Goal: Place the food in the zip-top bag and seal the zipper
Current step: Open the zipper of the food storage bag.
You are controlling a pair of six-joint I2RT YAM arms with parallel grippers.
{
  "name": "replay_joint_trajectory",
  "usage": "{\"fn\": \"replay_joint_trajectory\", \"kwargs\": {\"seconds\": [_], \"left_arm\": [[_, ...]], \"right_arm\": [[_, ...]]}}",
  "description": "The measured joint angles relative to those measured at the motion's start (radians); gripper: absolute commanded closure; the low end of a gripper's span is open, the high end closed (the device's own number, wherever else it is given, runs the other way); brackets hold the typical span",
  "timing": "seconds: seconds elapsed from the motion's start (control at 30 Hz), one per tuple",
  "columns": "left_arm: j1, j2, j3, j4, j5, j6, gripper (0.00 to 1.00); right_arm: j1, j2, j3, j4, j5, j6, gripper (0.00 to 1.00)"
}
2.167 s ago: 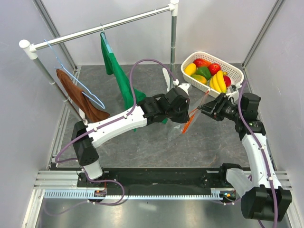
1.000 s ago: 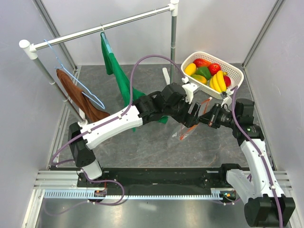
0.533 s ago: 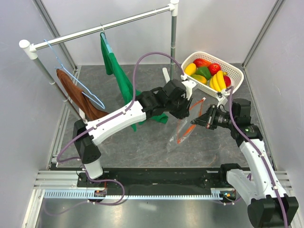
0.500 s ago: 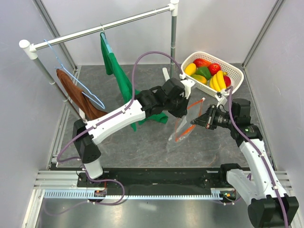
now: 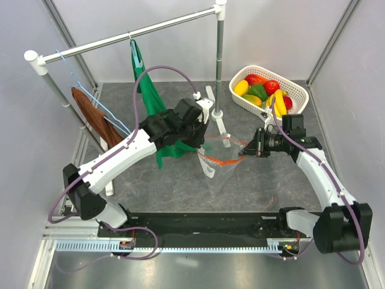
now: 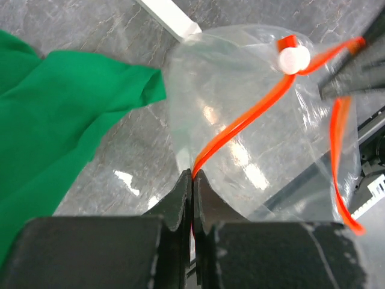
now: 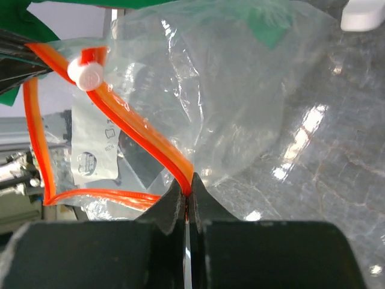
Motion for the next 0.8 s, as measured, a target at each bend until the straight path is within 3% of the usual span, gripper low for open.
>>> {"fn": "replay_joint_trajectory", "kwargs": {"seconds": [0.43, 0.6, 0.8], "left_arm": [[-0.006, 0.014, 0.052, -0.024, -0.088, -0.067, 0.98], [-0.02, 0.058, 0.187, -0.081, -0.126, -0.066, 0.98], [-0.027, 0.084, 0.197, -0.1, -0.156, -0.068, 0.98]], "right_arm": [[0.002, 0.245, 0.178, -0.014, -0.063, -0.187, 0.99], [0.051, 0.285, 0.156, 0.093, -0.069, -0.116, 0.97], [0.134, 0.317, 0.155, 0.198, -0.05, -0.058, 0.92]]}}
